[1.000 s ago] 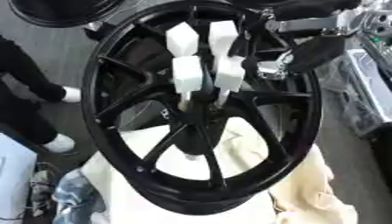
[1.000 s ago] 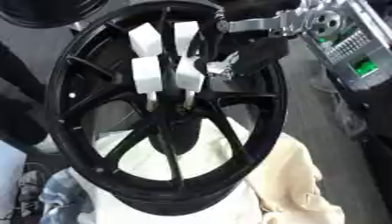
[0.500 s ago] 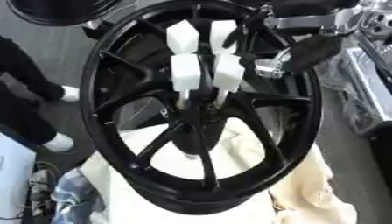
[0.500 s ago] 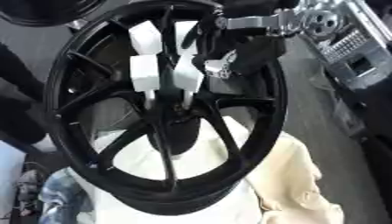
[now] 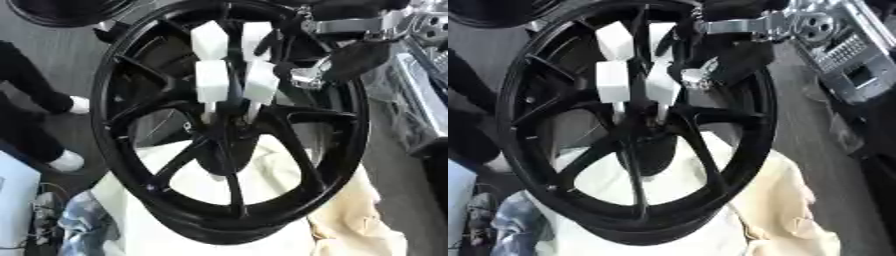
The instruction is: Pull the pin out of the wheel hub.
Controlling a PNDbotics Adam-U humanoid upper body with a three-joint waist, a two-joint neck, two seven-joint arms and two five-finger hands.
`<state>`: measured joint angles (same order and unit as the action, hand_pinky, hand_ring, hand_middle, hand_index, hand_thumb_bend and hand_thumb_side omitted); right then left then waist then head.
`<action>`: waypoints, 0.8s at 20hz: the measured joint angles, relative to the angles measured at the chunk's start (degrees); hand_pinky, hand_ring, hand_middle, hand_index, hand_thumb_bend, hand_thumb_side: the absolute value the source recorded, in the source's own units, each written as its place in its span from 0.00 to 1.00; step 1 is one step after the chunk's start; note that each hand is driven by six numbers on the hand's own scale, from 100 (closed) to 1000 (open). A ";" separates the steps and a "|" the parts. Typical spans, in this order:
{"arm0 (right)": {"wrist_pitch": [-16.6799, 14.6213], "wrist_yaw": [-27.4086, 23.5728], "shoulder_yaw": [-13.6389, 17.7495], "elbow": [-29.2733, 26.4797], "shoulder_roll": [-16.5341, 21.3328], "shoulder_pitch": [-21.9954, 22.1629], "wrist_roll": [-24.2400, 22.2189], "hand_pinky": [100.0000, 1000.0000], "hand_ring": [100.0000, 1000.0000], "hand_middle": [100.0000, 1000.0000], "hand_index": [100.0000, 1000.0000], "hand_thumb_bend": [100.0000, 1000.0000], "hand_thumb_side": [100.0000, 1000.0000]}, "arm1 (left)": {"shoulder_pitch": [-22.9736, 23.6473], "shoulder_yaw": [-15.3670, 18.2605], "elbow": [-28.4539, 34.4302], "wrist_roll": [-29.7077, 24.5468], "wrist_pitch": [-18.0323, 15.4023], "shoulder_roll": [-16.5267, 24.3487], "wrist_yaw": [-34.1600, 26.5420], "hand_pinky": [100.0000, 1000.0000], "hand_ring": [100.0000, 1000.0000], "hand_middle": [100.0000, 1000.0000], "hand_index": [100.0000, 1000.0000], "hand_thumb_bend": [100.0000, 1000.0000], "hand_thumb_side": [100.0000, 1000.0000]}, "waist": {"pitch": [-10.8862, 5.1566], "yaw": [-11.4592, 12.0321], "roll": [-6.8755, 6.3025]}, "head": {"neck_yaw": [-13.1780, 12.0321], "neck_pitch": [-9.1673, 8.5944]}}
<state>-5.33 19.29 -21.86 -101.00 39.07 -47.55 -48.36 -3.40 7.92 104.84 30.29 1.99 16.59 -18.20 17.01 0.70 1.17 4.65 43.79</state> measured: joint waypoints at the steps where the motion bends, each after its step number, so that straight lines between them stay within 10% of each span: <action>1: 0.00 0.00 -0.02 0.00 -0.01 0.00 -0.10 0.81 0.67 0.61 0.85 0.00 0.89 | 0.00 0.00 0.00 -0.01 -0.01 0.00 0.00 0.67 0.66 0.68 0.65 0.12 0.89 | 0.01 -0.02 0.04 | 0.01 0.00; 16: -1.06 1.67 -0.15 0.12 -1.55 0.22 0.19 0.81 0.68 0.62 0.86 0.00 1.00 | 0.27 0.01 -0.02 -0.15 -0.12 -0.02 0.00 0.67 0.66 0.68 0.65 0.12 0.90 | 0.01 -0.21 0.76 | 0.05 0.00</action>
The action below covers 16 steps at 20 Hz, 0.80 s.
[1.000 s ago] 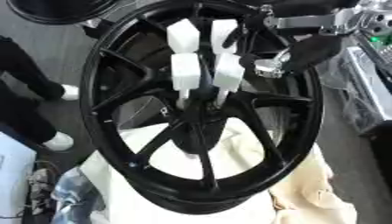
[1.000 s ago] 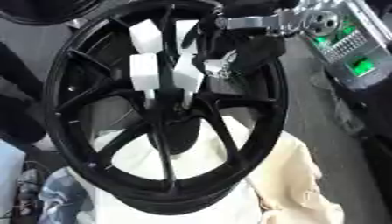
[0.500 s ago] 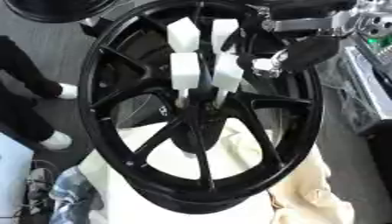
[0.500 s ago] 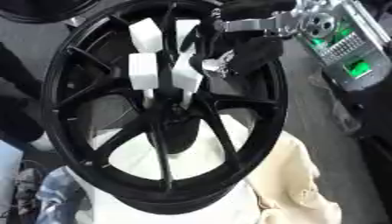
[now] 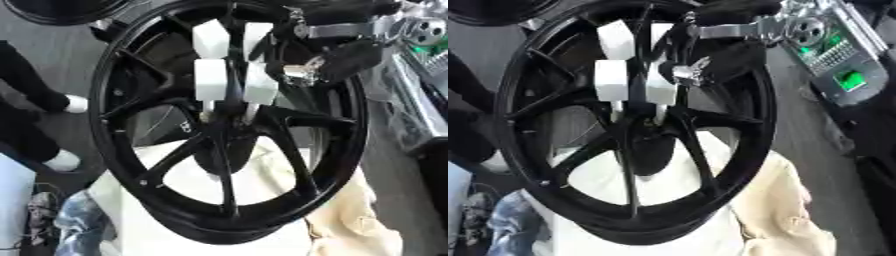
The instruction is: Pull the pin out of the wheel hub.
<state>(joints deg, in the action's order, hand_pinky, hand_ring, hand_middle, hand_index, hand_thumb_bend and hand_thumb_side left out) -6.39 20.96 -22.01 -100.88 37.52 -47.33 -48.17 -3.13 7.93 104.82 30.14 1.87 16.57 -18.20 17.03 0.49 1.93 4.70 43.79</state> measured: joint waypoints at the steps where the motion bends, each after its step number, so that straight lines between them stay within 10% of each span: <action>1: -0.04 0.12 -0.07 0.02 -0.01 0.00 0.02 0.81 0.68 0.62 0.86 0.00 1.00 | 0.05 0.00 0.00 0.00 0.00 -0.01 0.00 0.67 0.66 0.68 0.65 0.12 0.90 | 0.00 0.00 0.00 | 0.00 0.00; 16: -1.03 1.66 -0.26 0.37 -0.34 0.51 0.50 0.80 0.68 0.62 0.87 0.00 0.96 | 0.13 0.01 -0.33 -0.10 -0.09 -0.22 -0.01 0.67 0.66 0.68 0.65 0.12 0.90 | 0.18 -0.09 0.00 | -0.03 0.00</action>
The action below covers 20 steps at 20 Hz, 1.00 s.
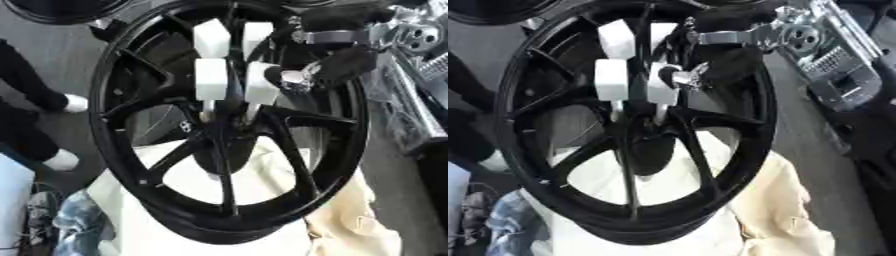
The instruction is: Pull the pin out of the wheel hub.
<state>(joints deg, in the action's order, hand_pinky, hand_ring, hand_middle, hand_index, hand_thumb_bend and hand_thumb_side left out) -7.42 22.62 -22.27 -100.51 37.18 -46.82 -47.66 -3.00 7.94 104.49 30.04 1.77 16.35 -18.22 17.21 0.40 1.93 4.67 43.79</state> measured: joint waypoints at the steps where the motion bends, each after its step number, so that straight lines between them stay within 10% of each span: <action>1: -0.10 0.12 -0.01 0.00 -0.06 0.01 -0.08 0.80 0.68 0.62 0.87 0.00 0.95 | 0.00 0.00 0.00 -0.01 0.00 -0.05 0.00 0.67 0.66 0.68 0.65 0.12 0.90 | 0.04 -0.01 0.00 | 0.00 0.00; 20: -1.77 0.91 0.00 0.51 -0.22 0.46 -0.76 0.81 0.69 0.63 0.88 0.00 0.77 | 0.00 -0.02 -0.35 -0.64 0.12 -0.26 -0.41 0.67 0.66 0.67 0.65 0.12 0.91 | 0.91 0.37 -0.27 | 0.50 0.00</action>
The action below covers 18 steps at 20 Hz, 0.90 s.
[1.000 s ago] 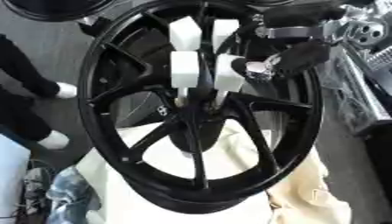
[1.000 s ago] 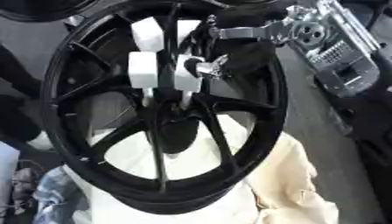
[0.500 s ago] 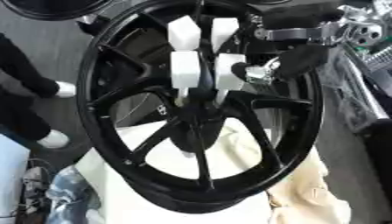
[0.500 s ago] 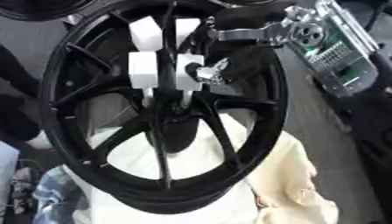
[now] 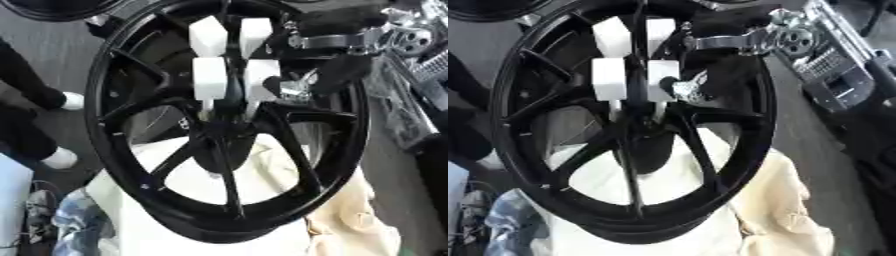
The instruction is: Pull the pin out of the wheel hub.
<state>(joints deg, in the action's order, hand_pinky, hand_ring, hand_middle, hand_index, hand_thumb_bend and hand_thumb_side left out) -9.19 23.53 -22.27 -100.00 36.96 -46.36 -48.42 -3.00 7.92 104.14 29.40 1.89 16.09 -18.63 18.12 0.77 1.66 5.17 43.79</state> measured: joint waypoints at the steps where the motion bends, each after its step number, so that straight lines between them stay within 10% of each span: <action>1: -0.05 0.02 0.01 0.07 0.00 0.00 -0.05 0.81 0.69 0.63 0.88 0.00 0.77 | 0.00 0.00 -0.01 -0.04 0.03 0.00 -0.01 0.67 0.66 0.67 0.65 0.12 0.91 | 0.03 0.01 -0.02 | 0.01 0.00; 18: 0.24 0.30 0.33 0.51 -0.47 -0.02 0.68 0.79 0.66 0.59 0.83 0.00 0.62 | -0.03 -0.01 -0.36 -0.46 0.06 -0.01 -0.36 0.67 0.66 0.67 0.65 0.12 0.91 | 0.73 0.37 -0.22 | 0.44 0.00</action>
<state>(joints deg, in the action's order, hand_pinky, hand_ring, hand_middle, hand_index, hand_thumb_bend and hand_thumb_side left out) -8.95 23.83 -21.93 -99.48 36.49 -46.38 -47.74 -3.03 7.91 103.78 28.94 1.95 16.07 -18.98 18.86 1.14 1.45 5.61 43.79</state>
